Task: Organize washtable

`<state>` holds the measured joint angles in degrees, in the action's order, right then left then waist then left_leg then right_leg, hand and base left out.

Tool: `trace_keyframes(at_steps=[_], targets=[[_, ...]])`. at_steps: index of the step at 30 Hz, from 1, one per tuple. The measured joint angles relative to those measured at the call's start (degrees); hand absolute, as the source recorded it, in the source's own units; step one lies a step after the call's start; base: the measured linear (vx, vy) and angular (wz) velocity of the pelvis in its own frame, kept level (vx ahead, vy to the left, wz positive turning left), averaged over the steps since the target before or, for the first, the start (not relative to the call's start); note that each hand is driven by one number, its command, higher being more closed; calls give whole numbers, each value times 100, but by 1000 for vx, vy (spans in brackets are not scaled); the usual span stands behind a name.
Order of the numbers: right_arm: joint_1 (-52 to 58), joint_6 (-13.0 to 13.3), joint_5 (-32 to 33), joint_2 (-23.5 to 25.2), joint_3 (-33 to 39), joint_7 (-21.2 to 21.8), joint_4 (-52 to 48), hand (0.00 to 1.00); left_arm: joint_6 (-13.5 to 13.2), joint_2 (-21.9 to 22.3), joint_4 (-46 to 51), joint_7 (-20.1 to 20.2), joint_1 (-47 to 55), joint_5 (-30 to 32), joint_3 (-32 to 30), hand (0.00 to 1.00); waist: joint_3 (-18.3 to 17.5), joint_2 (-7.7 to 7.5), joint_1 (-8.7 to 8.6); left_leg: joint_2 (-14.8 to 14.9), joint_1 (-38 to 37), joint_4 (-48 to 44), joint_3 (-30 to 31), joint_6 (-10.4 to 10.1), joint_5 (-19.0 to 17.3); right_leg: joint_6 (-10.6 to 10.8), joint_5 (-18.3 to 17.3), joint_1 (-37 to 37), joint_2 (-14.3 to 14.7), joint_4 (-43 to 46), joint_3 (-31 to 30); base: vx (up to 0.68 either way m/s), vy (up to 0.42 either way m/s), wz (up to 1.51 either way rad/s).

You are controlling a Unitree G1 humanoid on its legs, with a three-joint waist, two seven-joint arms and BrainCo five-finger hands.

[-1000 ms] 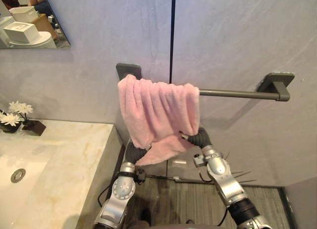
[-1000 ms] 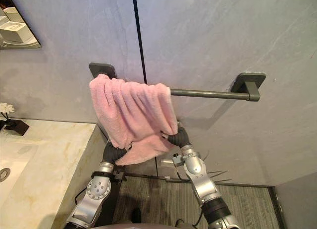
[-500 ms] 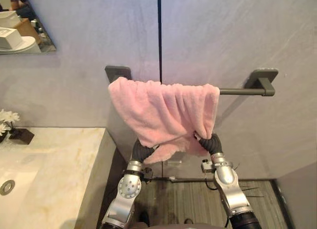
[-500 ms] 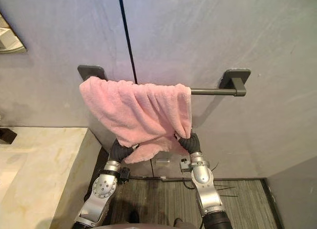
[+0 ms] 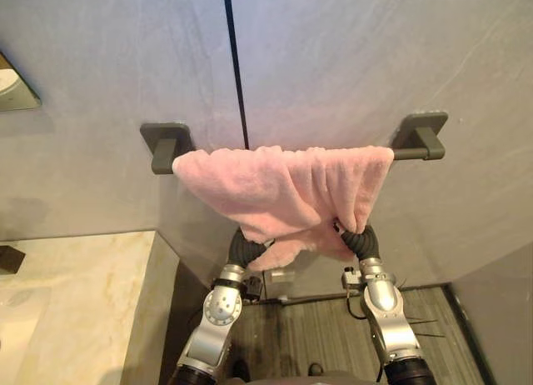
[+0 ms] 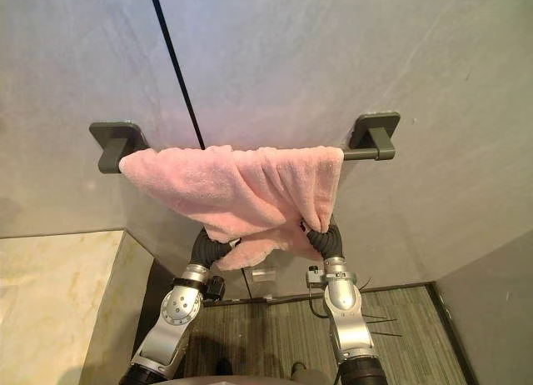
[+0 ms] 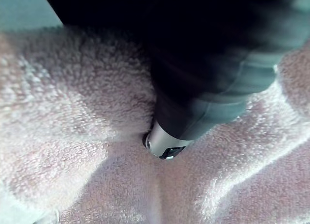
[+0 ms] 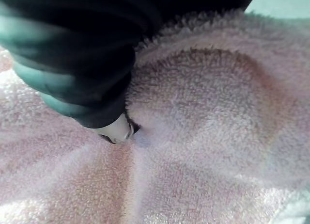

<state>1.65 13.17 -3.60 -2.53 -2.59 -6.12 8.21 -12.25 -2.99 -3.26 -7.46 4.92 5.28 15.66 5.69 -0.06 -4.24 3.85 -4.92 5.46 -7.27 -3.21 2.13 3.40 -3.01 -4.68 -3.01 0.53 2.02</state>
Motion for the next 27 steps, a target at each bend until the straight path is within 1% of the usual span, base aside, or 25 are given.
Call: trace_keyframes(at_steps=[3,6,9,17,18,19,21,24,27], targets=[[-16,5,77,10,9,0,60,100,1,-1,-206,0,-91,-5,-1,100,0,2,-5,-12,-6,1,-4,1,-4,5,-1,-6,-1,3,-3,0,0,0],[-141,38,77,259,144,0,352,100,5,-2,-230,0,-50,-7,-2,100,1,7,-19,-16,-19,0,0,2,-2,5,-1,-19,-2,13,5,0,0,0],[-314,47,77,306,161,0,621,100,7,-2,-392,0,-39,-25,-8,100,2,17,-4,-21,-34,1,1,3,0,5,-1,-27,-5,28,6,0,0,0],[-558,57,71,521,161,60,1180,100,12,40,-823,-2,28,-235,-175,100,9,85,-1,-40,-102,41,53,4,3,15,-8,-79,-24,34,54,-37,-4,3],[-598,57,69,558,161,98,1260,100,22,75,-871,-2,31,-237,-252,0,13,91,-6,-46,-104,41,94,4,3,28,-18,-106,-31,27,95,-29,-7,15],[-625,57,69,560,161,110,1304,0,29,77,-872,-2,33,-237,-270,0,12,90,-4,-48,-104,41,103,4,3,31,-20,-111,-33,27,104,-23,-6,11],[-716,57,67,558,161,117,1421,0,41,77,-881,-3,48,-238,-313,0,14,93,13,-56,-102,43,110,5,3,36,-23,-111,-41,25,110,-11,-1,2],[-766,56,67,548,188,114,1573,0,30,103,-1050,-17,96,-242,-627,0,17,92,12,-89,-85,45,142,5,3,59,-39,-120,-77,8,146,-6,7,6],[-743,49,69,520,387,61,1627,0,67,92,-1102,-51,158,-243,-879,0,26,65,14,-124,-68,46,198,6,2,62,-40,-171,-112,-62,214,14,6,10]])
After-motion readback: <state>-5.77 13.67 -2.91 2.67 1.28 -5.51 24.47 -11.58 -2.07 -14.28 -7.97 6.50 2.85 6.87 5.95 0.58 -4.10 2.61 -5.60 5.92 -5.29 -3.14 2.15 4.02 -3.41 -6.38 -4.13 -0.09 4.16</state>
